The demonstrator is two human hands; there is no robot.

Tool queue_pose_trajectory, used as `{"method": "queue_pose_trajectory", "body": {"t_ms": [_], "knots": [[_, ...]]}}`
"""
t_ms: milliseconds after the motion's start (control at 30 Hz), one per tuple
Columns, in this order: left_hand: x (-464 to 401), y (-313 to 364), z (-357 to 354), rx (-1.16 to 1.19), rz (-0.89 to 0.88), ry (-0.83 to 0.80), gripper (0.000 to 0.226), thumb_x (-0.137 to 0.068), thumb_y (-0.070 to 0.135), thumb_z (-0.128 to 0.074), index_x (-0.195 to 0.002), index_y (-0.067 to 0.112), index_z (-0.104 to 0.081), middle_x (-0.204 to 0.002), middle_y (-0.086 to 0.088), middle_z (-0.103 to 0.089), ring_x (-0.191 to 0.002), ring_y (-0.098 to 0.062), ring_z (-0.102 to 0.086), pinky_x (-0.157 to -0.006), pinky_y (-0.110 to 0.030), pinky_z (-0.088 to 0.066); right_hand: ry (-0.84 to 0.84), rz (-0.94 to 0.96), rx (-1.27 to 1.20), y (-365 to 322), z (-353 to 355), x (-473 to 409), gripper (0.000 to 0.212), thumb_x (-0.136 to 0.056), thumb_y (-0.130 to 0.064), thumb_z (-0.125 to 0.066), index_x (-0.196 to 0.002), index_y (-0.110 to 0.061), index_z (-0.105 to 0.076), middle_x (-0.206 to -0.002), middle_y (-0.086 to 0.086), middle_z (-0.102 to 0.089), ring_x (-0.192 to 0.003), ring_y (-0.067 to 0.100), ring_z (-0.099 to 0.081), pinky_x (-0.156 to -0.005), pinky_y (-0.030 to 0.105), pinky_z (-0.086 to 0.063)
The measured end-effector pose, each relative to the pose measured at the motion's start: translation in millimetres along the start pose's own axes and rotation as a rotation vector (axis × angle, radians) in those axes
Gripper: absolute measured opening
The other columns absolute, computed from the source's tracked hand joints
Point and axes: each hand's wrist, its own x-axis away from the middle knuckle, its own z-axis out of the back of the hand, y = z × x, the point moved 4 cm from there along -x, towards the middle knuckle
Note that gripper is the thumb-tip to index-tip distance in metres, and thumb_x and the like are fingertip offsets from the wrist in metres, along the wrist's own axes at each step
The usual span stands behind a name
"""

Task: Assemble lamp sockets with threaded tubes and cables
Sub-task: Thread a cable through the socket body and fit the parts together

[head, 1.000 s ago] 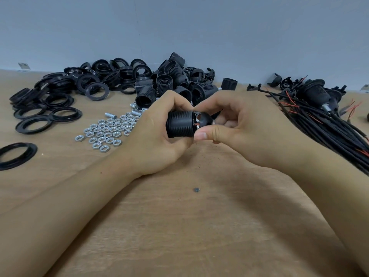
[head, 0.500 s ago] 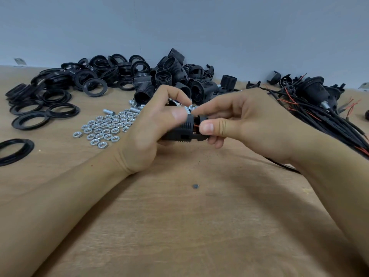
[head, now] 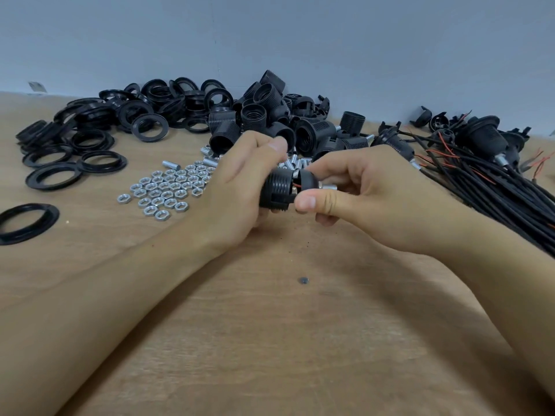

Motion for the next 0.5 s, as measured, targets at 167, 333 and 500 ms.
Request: {"method": "queue_pose_trajectory", "body": {"t_ms": [167, 333, 500], "knots": [[1.5, 4.3, -2.3, 0.399, 0.112, -0.247, 0.047, -0.082, 0.046, -0.034, -0.093, 0.007, -0.059, -0.059, -0.013, -0.049, -0.04, -0.013, -0.023, -0.045, -0.019, -0.017, -0.045, -0.004, -0.198, -1.7, 2.7, 0.3, 0.027, -0.078, -0.038, -0.068, -0.091, -0.015, -0.072, -0.08, 0.005, -0.075, -0.066, 0.014, -0.068, -0.065, 0.027, -0.057], [-0.6, 4.8, -7.4, 0.394, 0.138, -0.282, 0.064, -0.098, 0.051, -0.026, -0.09, 0.002, -0.067, -0.056, -0.012, -0.051, -0.036, -0.017, -0.035, -0.039, -0.018, -0.018, -0.102, -0.013, -0.252, -1.8, -0.9, 0.3, 0.027, -0.078, -0.039, -0.067, -0.087, -0.013, -0.072, -0.081, 0.012, -0.074, -0.066, 0.015, -0.068, -0.063, 0.026, -0.056], [0.5, 1.4, -7.3, 0.262, 0.113, -0.194, 0.07, -0.094, 0.058, -0.023, -0.091, 0.005, -0.068, -0.055, -0.007, -0.054, -0.035, -0.014, -0.042, -0.037, -0.015, -0.027, -0.078, -0.016, -0.216, -0.8, -1.1, 0.1, 0.036, -0.072, -0.045, -0.071, -0.086, -0.012, -0.071, -0.077, 0.008, -0.074, -0.066, 0.017, -0.069, -0.062, 0.027, -0.057]]}}
